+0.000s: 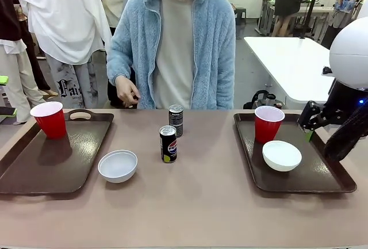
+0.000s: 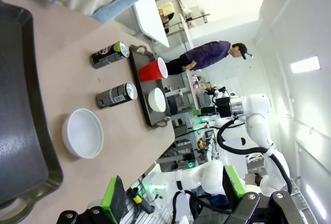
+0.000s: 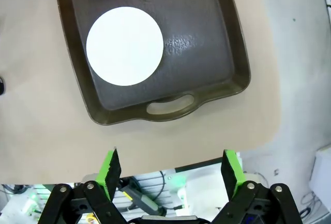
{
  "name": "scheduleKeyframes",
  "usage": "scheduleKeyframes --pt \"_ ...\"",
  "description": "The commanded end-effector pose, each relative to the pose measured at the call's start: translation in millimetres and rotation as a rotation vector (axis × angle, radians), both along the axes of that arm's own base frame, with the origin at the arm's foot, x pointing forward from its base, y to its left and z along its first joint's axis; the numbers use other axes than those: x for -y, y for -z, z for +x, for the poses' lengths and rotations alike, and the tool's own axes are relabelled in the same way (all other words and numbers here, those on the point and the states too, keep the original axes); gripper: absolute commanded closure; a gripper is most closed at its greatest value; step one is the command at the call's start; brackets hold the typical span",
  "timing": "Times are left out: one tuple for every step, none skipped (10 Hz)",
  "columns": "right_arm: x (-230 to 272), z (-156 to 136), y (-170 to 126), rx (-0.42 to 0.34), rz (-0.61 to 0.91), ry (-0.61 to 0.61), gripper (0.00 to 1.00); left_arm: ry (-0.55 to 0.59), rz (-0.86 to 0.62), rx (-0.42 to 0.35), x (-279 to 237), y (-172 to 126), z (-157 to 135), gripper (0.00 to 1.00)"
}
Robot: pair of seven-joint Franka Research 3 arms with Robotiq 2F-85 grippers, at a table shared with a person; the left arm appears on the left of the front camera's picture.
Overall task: Prepare tableware on both trays.
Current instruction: Pick up a Picnic Bowl from the table and place it on a Handle tray.
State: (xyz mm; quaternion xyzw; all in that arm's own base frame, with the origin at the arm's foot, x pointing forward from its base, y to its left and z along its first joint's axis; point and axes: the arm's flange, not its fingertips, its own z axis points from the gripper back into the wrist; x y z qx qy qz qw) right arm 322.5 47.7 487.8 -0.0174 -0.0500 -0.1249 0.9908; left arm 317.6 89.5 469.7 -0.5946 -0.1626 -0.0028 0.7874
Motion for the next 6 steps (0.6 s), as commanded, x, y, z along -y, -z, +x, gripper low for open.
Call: scheduleKeyframes --pt "-1 2 0 0.016 -0.003 0.016 0.00 -0.004 -0.019 0.027 0 0 0 0.00" --pt "0 0 0 0.000 0.000 0.000 0.00 0.000 0.000 0.000 0 0 0 0.00" --pt "33 -17 -14 0.010 0.252 -0.056 0.00 0.000 0.219 -0.053 10 -20 9 0.00" --pt "65 -21 -21 0.027 0.452 -0.071 0.00 0.008 0.372 -0.080 20 -49 23 0.00" --pt "90 -24 -17 0.031 0.600 -0.091 0.00 0.034 0.500 -0.118 30 -73 31 0.00" --pt "111 -26 -12 0.045 0.734 -0.121 0.00 0.059 0.614 -0.146 40 -96 38 0.00"
